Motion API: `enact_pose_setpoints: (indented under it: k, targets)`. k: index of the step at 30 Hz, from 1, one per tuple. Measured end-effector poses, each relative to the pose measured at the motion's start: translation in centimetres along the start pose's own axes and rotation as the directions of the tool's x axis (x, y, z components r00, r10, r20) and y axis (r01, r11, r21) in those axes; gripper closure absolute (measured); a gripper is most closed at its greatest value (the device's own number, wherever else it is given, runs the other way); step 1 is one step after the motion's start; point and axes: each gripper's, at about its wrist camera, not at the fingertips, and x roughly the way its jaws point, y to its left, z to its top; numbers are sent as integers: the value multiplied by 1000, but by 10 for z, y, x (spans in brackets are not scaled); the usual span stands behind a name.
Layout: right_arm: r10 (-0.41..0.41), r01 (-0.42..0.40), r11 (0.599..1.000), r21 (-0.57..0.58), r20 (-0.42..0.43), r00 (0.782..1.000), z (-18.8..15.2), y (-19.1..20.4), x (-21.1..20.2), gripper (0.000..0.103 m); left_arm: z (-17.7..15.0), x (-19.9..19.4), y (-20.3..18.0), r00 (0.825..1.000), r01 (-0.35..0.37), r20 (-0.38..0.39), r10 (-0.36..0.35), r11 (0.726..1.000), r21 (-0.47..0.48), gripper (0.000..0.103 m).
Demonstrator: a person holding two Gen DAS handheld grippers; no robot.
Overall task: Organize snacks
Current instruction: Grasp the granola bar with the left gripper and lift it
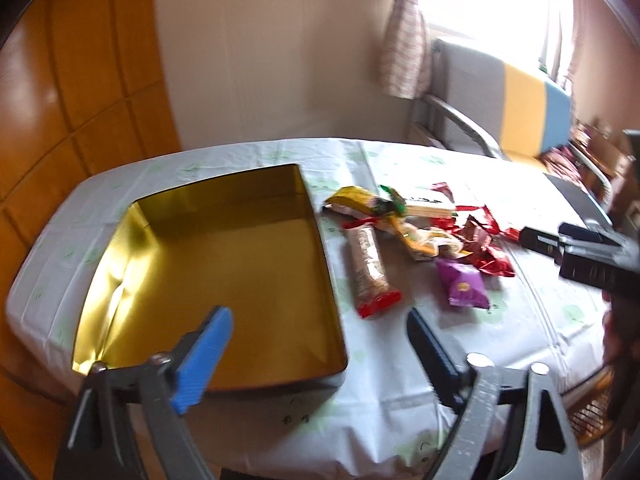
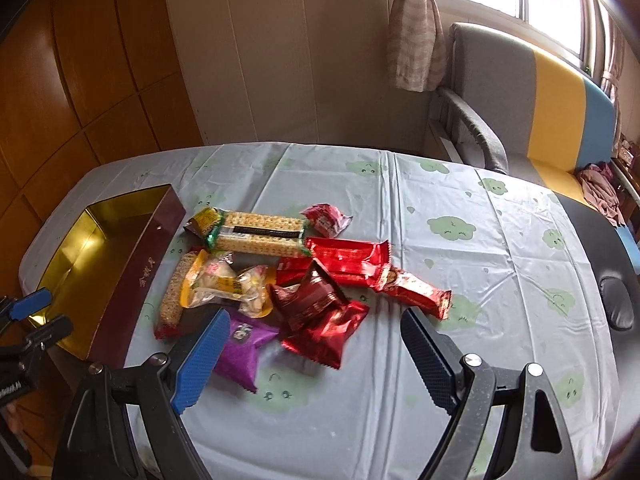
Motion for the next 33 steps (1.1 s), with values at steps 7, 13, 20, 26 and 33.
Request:
enact_pose_setpoints:
  k: [7,13,20,26,33]
  targets:
    - [-8,12,999,33,-128,992,1,-42,27,14,41,40,-2,981,119,-155,-119,993,-8,68]
    - [46,-39,998,59,-131,990,3,-44,26,14,63,80,-30,961,135,-254,-108,987,89,81]
    - [77,-71,995,67,-92,993,8,-42,19,14,69,133,-64,927,118,-373,-40,975,190,85]
    - [86,-81,995,54,-98,991,7,-39,21,17,71,157,-71,926,74,-377,27,965,250,85]
    - [96,-89,993,75,-89,991,6,-43,20,18,64,146,-79,942,87,-336,20,950,301,86]
